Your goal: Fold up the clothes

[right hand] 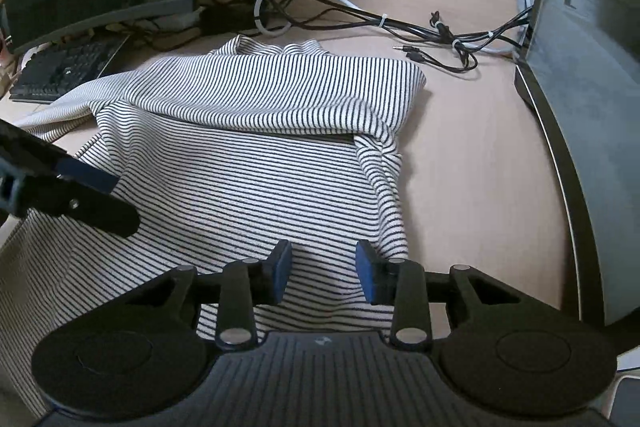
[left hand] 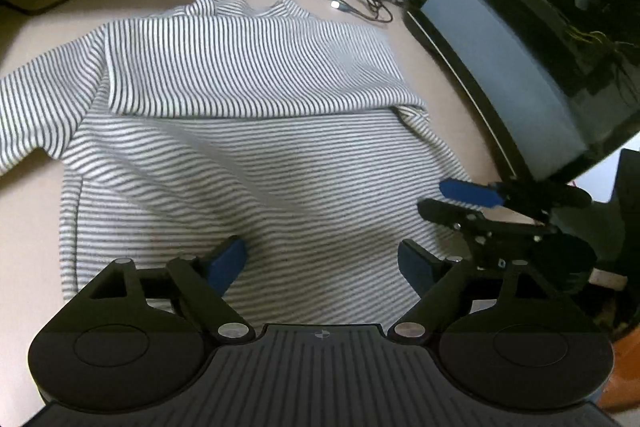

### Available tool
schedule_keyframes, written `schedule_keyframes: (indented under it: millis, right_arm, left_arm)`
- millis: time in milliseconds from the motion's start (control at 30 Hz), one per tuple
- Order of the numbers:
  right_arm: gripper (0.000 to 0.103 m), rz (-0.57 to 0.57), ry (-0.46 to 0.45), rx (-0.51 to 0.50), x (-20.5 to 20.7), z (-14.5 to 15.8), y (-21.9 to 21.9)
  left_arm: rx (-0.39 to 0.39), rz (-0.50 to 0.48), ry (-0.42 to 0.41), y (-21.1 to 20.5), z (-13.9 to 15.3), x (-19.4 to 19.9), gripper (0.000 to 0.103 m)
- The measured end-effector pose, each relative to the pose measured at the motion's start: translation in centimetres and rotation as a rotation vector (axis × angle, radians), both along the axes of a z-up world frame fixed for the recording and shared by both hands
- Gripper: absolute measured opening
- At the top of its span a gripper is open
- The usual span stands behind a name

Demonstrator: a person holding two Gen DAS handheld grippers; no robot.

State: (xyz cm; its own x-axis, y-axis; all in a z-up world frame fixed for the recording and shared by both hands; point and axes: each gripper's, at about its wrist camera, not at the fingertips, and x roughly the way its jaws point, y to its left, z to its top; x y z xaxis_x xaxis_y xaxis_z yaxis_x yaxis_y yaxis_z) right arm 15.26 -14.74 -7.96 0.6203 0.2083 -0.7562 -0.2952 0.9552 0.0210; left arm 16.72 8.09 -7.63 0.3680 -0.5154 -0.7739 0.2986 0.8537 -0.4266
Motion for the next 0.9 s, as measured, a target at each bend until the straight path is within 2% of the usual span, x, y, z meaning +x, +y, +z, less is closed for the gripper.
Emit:
schedule_keyframes:
  millis: [67,167,233,300,367,433,467,500,600,767,900]
  right_arm:
    - [0.037,0.004,0.005,-0.004,0.0,0.0,0.2]
    - [0.043,0.002,0.01,-0.007,0.5,0.0,0.6]
    - [0.05,-0.002,0.022,-0.001,1.3,0.0,1.0]
    - [0.062,-0.003,0.034,-0.001,1.8,0.0,1.5]
    - [0.069,-0.009,0.038,0.004,2.2,0.3,2.2]
    - [0.083,-0.018,0.037,0.014,2.5,0.9,2.9]
    - [0.096,-0.024,0.029,0.027,2.5,1.4,3.3]
    - [0.103,-0.028,0.021,0.042,2.6,2.0,3.7]
    - [0.103,-0.021,0.01,0.104,2.7,3.2,5.2]
    - [0.103,-0.034,0.038,0.201,2.8,3.8,6.8]
    - [0.103,-0.079,0.121,0.343,2.8,2.8,7.1]
  left_arm:
    - [-0.012,0.046,-0.012,1.5,0.5,-0.5,0.086]
    - [0.02,0.154,-0.104,5.3,2.0,-1.7,0.086]
    - [0.053,0.265,-0.154,8.6,2.6,-2.6,0.086]
    - [0.092,0.383,-0.182,11.7,2.9,-3.3,0.086]
    - [0.12,0.512,-0.183,15.2,2.8,-4.5,0.086]
    - [0.144,0.63,-0.17,18.3,2.7,-5.4,0.084]
    - [0.147,0.676,-0.168,19.5,2.6,-5.9,0.084]
    - [0.148,0.72,-0.167,20.8,2.6,-6.3,0.084]
    - [0.138,0.812,-0.164,23.4,2.5,-7.6,0.083]
    - [0.128,0.817,-0.158,25.9,2.3,-8.5,0.086]
    - [0.112,0.821,-0.129,27.0,1.1,-8.5,0.086]
